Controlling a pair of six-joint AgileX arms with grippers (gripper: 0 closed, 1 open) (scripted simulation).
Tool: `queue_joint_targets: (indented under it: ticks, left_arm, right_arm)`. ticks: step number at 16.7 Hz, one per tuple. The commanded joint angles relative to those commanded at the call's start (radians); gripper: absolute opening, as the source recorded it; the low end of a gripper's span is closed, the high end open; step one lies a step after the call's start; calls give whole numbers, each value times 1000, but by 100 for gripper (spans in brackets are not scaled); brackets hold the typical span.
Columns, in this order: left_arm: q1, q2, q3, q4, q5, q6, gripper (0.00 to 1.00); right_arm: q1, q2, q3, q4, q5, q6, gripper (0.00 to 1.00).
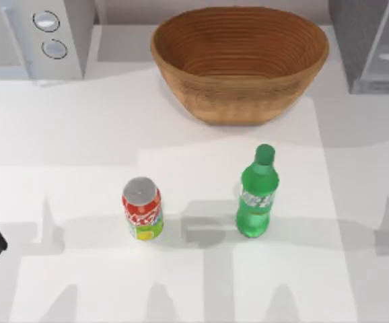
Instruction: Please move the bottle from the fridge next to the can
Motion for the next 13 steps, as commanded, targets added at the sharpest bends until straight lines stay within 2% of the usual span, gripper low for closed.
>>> queue_joint_targets:
  ticks: [7, 10, 13]
  left_arm:
    - [0, 0, 0, 0, 0, 0, 100]
    - [0, 0, 0, 0, 0, 0, 100]
    - [0, 0, 0, 0, 0, 0, 100]
  right_arm:
    - [-1, -47, 45, -64, 6, -2, 100]
    - [-3, -148, 128, -223, 7, -6, 100]
    - [-2, -278, 235, -467, 4, -9, 100]
